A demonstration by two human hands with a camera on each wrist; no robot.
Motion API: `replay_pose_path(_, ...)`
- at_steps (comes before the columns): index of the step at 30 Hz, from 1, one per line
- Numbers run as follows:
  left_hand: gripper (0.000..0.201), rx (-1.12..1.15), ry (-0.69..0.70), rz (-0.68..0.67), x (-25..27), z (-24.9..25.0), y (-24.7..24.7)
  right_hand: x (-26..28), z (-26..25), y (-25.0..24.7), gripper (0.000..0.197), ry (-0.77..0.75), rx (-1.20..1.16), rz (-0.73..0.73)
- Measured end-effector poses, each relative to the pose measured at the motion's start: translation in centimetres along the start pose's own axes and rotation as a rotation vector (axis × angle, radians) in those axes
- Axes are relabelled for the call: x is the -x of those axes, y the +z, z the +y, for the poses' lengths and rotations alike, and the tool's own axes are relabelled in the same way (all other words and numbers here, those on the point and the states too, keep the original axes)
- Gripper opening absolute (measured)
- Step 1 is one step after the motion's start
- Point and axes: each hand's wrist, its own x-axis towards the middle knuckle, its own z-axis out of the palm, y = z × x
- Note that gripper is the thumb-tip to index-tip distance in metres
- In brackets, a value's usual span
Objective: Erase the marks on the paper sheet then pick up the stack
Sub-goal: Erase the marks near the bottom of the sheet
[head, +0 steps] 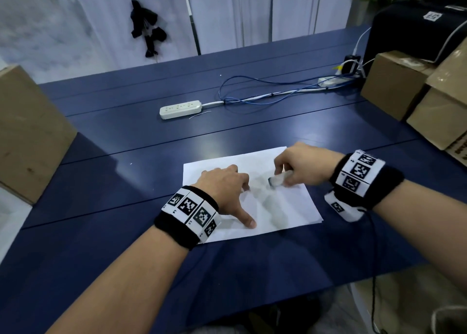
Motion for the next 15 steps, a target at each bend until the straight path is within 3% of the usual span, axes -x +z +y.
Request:
replay_pose_path(2,0.088,-0.001,-0.003,0.004,0.0,0.0,0.0,0.2,0.0,0.1,0.014,0.001,0.018,0.004)
replay_pose_path(6,0.091,-0.003,-0.006,-0.006,-0.1,0.1,-0.1,2.3,-2.0,0.3,0.030,-0.133,0.010,-0.325)
replay_pose_path(7,0.091,-0.005,-0.005,-0.011,0.0,0.1,-0.1,2.4,-2.1,0.4,0.030,-0.145,0.001,-0.346)
replay_pose_path(12,0.087,0.003,-0.002,-0.014,0.1,0.2,-0.2,0.1,-0.6,-0.1,0.015,-0.001,0.036,0.004)
replay_pose_path(15,0.087,0.004,-0.005,-0.008,0.0,0.1,-0.2,0.5,-0.5,-0.2,0.015,-0.026,0.024,-0.021)
